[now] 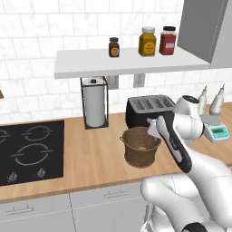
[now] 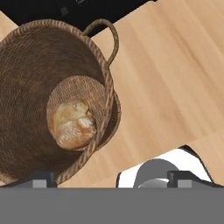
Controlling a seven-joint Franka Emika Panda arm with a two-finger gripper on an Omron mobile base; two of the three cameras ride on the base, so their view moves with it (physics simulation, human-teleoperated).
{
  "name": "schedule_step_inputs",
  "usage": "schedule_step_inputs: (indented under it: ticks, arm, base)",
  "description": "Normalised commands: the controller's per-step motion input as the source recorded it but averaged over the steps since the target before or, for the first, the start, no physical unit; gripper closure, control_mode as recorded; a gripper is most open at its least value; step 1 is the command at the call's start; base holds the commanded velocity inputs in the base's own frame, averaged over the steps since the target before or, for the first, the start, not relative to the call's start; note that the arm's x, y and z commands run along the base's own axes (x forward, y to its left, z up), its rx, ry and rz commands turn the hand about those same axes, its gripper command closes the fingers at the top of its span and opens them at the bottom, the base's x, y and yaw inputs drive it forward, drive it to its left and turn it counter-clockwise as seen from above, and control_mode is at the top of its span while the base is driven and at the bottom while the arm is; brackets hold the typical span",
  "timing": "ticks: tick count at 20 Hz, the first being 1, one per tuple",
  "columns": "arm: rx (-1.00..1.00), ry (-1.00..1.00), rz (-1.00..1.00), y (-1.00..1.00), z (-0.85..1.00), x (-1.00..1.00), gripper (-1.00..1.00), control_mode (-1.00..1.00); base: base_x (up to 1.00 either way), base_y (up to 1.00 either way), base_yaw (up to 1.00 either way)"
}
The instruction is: Open the cabinet, pick up the bread from the cabinet and place it in the basket. Then move the basket to the dining counter.
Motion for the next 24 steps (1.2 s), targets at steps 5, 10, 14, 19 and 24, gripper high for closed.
schedule_step_inputs:
  ticks: [5, 10, 14, 19, 24]
  arm:
    - [0.02, 0.0, 0.0, 0.0, -0.2, 0.23, -1.0, -1.0]
    - [0.0, 0.0, 0.0, 0.0, -0.26, 0.31, -1.0, -1.0]
    - [0.0, 0.01, 0.0, 0.0, -0.17, 0.19, -1.0, -1.0]
    - [0.0, 0.03, 0.0, 0.06, -0.18, 0.02, -1.0, -1.0]
    - [0.0, 0.01, 0.0, 0.17, -0.23, 0.06, -1.0, -1.0]
  base:
    - [0.0, 0.0, 0.0]
    - [0.0, 0.0, 0.0]
    - [0.0, 0.0, 0.0]
    - [0.0, 0.0, 0.0]
    - [0.0, 0.0, 0.0]
